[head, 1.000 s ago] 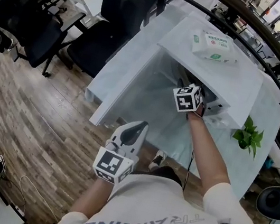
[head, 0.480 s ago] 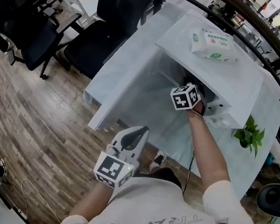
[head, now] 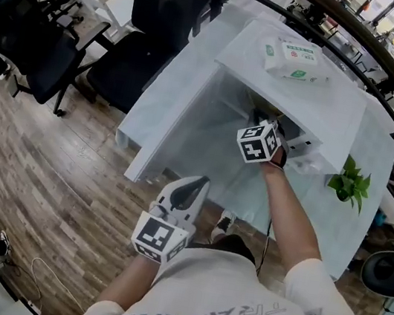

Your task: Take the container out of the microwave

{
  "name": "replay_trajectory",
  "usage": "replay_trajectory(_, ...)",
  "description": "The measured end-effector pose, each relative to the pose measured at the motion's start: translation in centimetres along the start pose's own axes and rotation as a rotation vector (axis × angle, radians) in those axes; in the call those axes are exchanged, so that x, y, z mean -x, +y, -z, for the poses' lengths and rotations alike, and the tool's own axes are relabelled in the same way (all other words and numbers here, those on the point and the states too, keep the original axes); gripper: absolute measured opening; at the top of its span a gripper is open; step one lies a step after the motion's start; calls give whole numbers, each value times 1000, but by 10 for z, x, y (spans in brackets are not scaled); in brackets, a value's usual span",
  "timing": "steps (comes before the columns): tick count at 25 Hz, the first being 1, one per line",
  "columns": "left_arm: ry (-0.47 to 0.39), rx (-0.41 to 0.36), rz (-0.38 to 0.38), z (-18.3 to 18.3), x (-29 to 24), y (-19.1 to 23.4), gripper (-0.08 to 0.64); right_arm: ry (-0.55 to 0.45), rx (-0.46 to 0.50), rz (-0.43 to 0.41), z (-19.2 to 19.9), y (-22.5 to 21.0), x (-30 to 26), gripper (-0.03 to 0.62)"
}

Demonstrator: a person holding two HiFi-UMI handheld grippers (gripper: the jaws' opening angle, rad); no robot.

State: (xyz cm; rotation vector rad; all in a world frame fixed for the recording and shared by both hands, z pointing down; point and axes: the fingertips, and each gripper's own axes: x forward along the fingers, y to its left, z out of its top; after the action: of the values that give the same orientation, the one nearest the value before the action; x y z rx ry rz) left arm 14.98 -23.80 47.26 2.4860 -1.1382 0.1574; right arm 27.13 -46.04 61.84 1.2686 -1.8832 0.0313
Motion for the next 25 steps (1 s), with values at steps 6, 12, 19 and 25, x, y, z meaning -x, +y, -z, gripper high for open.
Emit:
replay_trajectory(6,-6,-14,42,-3,2,-3,37,-23,-33,-28,0,21,38,34)
replay_trajectory(12,-16,-41,90,-10,7,-10,37,-58,-54,-51,-7,39,89,34)
replay_trajectory(19,-39,-87,156,-23,12,-16,37,-99,-86,-96,-5,59,151,34)
replay_trajectory(25,-50,-129,238,-27,17,-31,37,-96,-122,-69,15,73,205,34)
